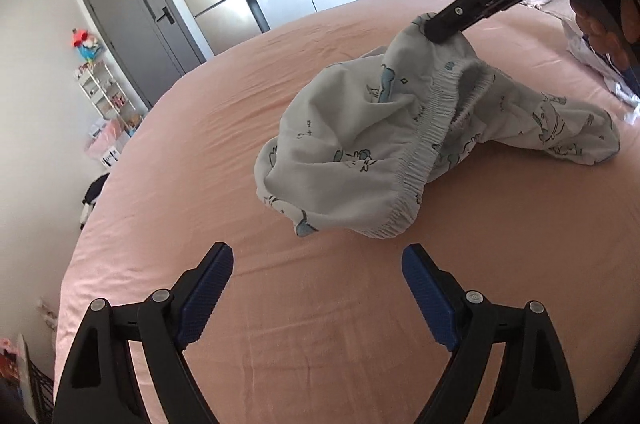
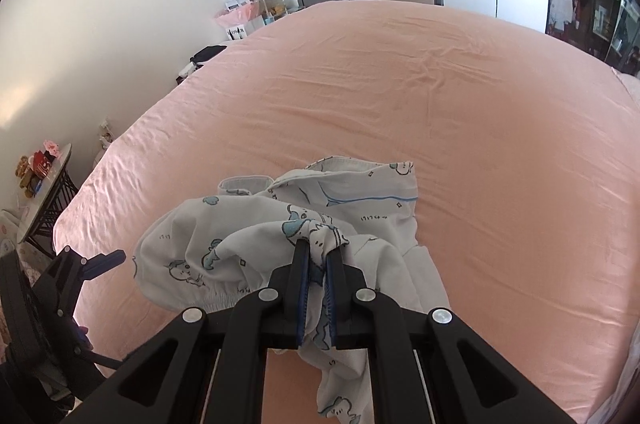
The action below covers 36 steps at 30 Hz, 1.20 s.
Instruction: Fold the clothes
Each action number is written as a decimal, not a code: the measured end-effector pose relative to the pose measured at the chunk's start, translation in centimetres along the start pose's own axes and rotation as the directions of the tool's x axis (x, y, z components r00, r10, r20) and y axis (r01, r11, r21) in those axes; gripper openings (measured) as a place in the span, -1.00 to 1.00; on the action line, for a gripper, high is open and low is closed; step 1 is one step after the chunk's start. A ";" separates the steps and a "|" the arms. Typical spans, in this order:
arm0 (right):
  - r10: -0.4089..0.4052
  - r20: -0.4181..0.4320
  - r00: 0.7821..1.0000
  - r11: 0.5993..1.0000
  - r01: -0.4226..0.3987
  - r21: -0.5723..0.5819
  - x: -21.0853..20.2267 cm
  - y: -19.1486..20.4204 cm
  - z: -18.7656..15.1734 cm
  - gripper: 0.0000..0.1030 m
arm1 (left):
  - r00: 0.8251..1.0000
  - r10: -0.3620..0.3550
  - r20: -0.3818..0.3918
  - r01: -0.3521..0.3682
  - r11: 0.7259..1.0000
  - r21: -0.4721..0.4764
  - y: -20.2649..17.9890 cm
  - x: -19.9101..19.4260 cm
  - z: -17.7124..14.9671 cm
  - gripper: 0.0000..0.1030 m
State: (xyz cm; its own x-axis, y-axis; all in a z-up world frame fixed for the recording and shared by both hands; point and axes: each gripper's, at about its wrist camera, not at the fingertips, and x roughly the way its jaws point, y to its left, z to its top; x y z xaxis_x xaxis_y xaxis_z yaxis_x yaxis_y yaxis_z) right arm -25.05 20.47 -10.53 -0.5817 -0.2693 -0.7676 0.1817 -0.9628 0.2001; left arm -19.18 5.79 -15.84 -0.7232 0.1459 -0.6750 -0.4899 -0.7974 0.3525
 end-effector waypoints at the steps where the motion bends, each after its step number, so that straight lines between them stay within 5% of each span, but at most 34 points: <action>1: 0.000 -0.002 1.000 1.000 0.000 0.000 0.1 0.0 0.2 -0.90 | 1.000 0.012 0.010 -0.012 1.000 0.019 -0.3 0.0 0.1 0.68; 8: -0.009 -0.024 1.000 1.000 0.009 -0.007 1.1 -0.1 1.2 -0.90 | 0.994 0.097 0.041 -0.104 0.969 0.226 -2.7 1.2 -0.5 0.68; 13: -0.018 -0.042 0.999 0.999 0.016 -0.035 1.5 0.2 1.8 -0.90 | 0.982 0.179 0.063 -0.189 0.880 0.435 -4.7 1.3 -2.1 0.68; 17: -0.024 -0.044 0.999 0.999 0.023 -0.028 1.7 0.3 1.9 -0.90 | 0.944 0.297 0.145 -0.324 0.750 0.577 -6.1 1.3 -3.3 0.68; 21: -0.020 -0.045 0.999 1.000 0.019 -0.022 1.6 0.4 1.9 -0.90 | 0.879 0.397 0.263 -0.466 0.603 0.648 -7.0 1.3 -4.1 0.68; 25: -0.017 -0.047 0.999 1.000 0.016 -0.022 1.5 0.4 1.9 -0.90 | 0.810 0.437 0.390 -0.562 0.390 0.730 -8.2 1.8 -5.8 0.68; 27: -0.015 -0.048 0.999 1.000 0.014 -0.022 1.4 0.4 1.9 -0.90 | 0.798 0.422 0.430 -0.570 0.297 0.766 -8.9 1.8 -6.9 0.68; 28: -0.013 -0.048 0.999 1.000 0.012 -0.020 1.3 0.3 1.9 -0.90 | 0.796 0.414 0.441 -0.570 0.269 0.776 -9.2 1.8 -7.2 0.68; 33: 0.003 -0.053 0.999 1.000 -0.003 -0.009 1.2 0.2 1.7 -0.90 | 0.809 0.386 0.442 -0.553 0.248 0.795 -9.6 1.5 -7.3 0.68; 36: 0.009 -0.056 0.998 1.000 -0.009 -0.002 1.3 0.2 1.6 -0.90 | 0.804 0.356 0.477 -0.554 0.158 0.817 -10.0 1.8 -7.9 0.68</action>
State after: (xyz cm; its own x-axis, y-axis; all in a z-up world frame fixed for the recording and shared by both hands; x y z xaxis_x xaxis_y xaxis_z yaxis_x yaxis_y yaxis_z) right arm -27.04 19.87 -10.50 -0.5346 -0.2766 -0.7986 0.1892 -0.9601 0.2059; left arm -11.71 9.39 -25.76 -0.9877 0.1128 -0.1083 -0.0742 0.2717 0.9595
